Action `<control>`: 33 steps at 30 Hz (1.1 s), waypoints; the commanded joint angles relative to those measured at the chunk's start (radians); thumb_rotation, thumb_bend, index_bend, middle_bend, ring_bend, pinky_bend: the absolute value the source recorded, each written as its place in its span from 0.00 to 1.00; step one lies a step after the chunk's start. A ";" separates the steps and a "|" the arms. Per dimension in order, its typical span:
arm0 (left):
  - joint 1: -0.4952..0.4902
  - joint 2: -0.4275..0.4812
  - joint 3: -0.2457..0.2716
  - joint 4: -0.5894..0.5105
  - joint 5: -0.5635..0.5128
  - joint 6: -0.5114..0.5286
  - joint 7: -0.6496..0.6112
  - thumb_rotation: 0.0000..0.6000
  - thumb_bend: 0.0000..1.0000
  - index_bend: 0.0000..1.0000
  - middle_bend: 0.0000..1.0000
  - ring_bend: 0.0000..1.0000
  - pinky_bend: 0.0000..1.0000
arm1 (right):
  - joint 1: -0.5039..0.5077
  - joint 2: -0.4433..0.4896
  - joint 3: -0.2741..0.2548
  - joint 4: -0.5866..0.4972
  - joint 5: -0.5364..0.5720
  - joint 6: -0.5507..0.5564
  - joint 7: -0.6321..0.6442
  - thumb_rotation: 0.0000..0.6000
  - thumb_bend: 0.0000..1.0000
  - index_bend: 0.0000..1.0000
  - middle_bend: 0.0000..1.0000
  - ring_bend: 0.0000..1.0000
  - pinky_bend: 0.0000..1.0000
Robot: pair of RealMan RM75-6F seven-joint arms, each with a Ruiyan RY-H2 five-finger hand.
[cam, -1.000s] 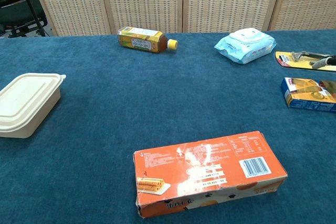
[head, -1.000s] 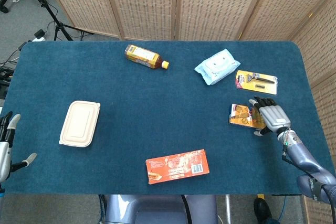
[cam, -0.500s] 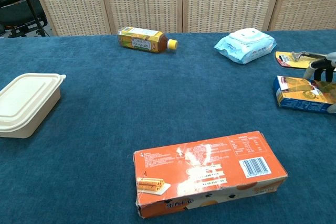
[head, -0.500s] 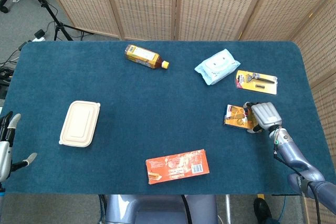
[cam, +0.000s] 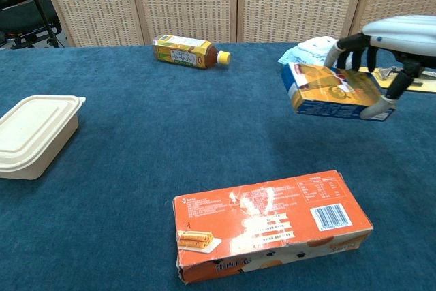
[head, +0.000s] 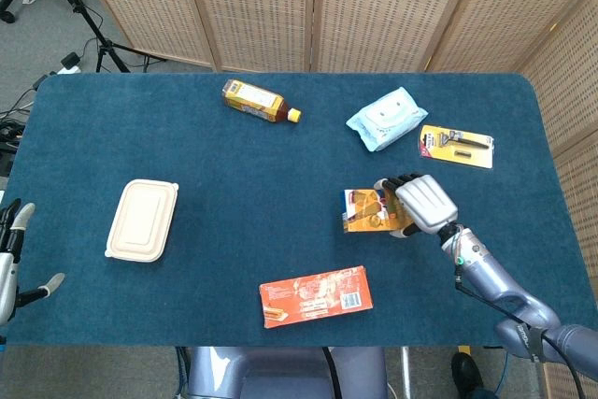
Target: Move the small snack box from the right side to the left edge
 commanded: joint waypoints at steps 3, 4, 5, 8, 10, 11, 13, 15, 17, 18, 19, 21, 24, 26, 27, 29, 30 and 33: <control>0.002 0.017 -0.001 0.004 -0.001 -0.003 -0.041 1.00 0.00 0.00 0.00 0.00 0.00 | 0.136 -0.051 0.114 -0.221 0.271 -0.081 -0.440 1.00 0.05 0.53 0.65 0.57 0.41; 0.000 0.020 -0.002 0.005 -0.005 -0.006 -0.049 1.00 0.00 0.00 0.00 0.00 0.00 | 0.158 -0.081 0.119 -0.235 0.331 -0.079 -0.515 1.00 0.05 0.53 0.65 0.57 0.41; -0.001 0.022 -0.003 0.006 -0.008 -0.010 -0.055 1.00 0.00 0.00 0.00 0.00 0.00 | 0.176 -0.108 0.121 -0.243 0.386 -0.075 -0.573 1.00 0.05 0.53 0.65 0.57 0.41; -0.006 0.027 0.002 0.006 -0.013 -0.030 -0.068 1.00 0.00 0.00 0.00 0.00 0.00 | 0.237 -0.199 0.126 -0.257 0.588 -0.037 -0.740 1.00 0.05 0.53 0.65 0.57 0.41; -0.008 0.030 0.002 0.007 -0.014 -0.034 -0.077 1.00 0.00 0.00 0.00 0.00 0.00 | 0.272 -0.256 0.127 -0.255 0.683 0.003 -0.813 1.00 0.05 0.53 0.65 0.57 0.41; -0.008 0.031 0.000 0.008 -0.016 -0.034 -0.081 1.00 0.00 0.00 0.00 0.00 0.00 | 0.291 -0.291 0.127 -0.251 0.733 0.031 -0.849 1.00 0.05 0.53 0.65 0.57 0.41; -0.009 0.033 -0.002 0.009 -0.022 -0.036 -0.088 1.00 0.00 0.00 0.00 0.00 0.00 | 0.311 -0.334 0.130 -0.248 0.797 0.064 -0.882 1.00 0.06 0.53 0.65 0.57 0.41; -0.011 0.037 -0.005 0.011 -0.031 -0.042 -0.097 1.00 0.00 0.00 0.00 0.00 0.00 | 0.331 -0.384 0.144 -0.247 0.871 0.104 -0.904 1.00 0.06 0.53 0.65 0.57 0.41; -0.013 0.039 -0.008 0.012 -0.039 -0.047 -0.104 1.00 0.00 0.00 0.00 0.00 0.00 | 0.347 -0.422 0.156 -0.240 0.913 0.130 -0.911 1.00 0.05 0.53 0.65 0.57 0.41; -0.015 0.041 -0.009 0.012 -0.042 -0.050 -0.107 1.00 0.00 0.00 0.00 0.00 0.00 | 0.355 -0.443 0.162 -0.231 0.927 0.144 -0.913 1.00 0.04 0.53 0.64 0.57 0.41; -0.016 0.043 -0.010 0.012 -0.045 -0.053 -0.110 1.00 0.00 0.00 0.00 0.00 0.00 | 0.363 -0.462 0.164 -0.221 0.935 0.156 -0.914 1.00 0.03 0.48 0.58 0.53 0.41; -0.016 0.047 -0.012 0.013 -0.049 -0.055 -0.119 1.00 0.00 0.00 0.00 0.00 0.00 | 0.373 -0.487 0.161 -0.212 0.961 0.150 -0.910 1.00 0.00 0.24 0.30 0.29 0.31; -0.017 0.049 -0.015 0.015 -0.055 -0.055 -0.125 1.00 0.00 0.00 0.00 0.00 0.00 | 0.378 -0.474 0.176 -0.249 1.029 0.101 -0.889 1.00 0.00 0.00 0.00 0.00 0.00; -0.018 0.049 -0.016 0.017 -0.060 -0.059 -0.126 1.00 0.00 0.00 0.00 0.00 0.00 | 0.381 -0.467 0.191 -0.266 1.027 0.100 -0.871 1.00 0.00 0.00 0.00 0.00 0.00; -0.021 0.049 -0.017 0.017 -0.065 -0.064 -0.125 1.00 0.00 0.00 0.00 0.00 0.00 | 0.380 -0.458 0.196 -0.275 1.003 0.105 -0.859 1.00 0.00 0.00 0.00 0.00 0.00; -0.023 0.049 -0.016 0.016 -0.067 -0.070 -0.122 1.00 0.00 0.00 0.00 0.00 0.00 | 0.375 -0.436 0.199 -0.294 0.964 0.119 -0.842 1.00 0.00 0.00 0.00 0.00 0.00; -0.024 0.049 -0.015 0.016 -0.066 -0.070 -0.120 1.00 0.00 0.00 0.00 0.00 0.00 | 0.370 -0.425 0.201 -0.305 0.953 0.122 -0.832 1.00 0.00 0.00 0.00 0.00 0.00; -0.024 0.045 -0.014 0.014 -0.063 -0.067 -0.111 1.00 0.00 0.00 0.00 0.00 0.00 | 0.355 -0.383 0.199 -0.343 0.910 0.133 -0.810 1.00 0.00 0.00 0.00 0.00 0.00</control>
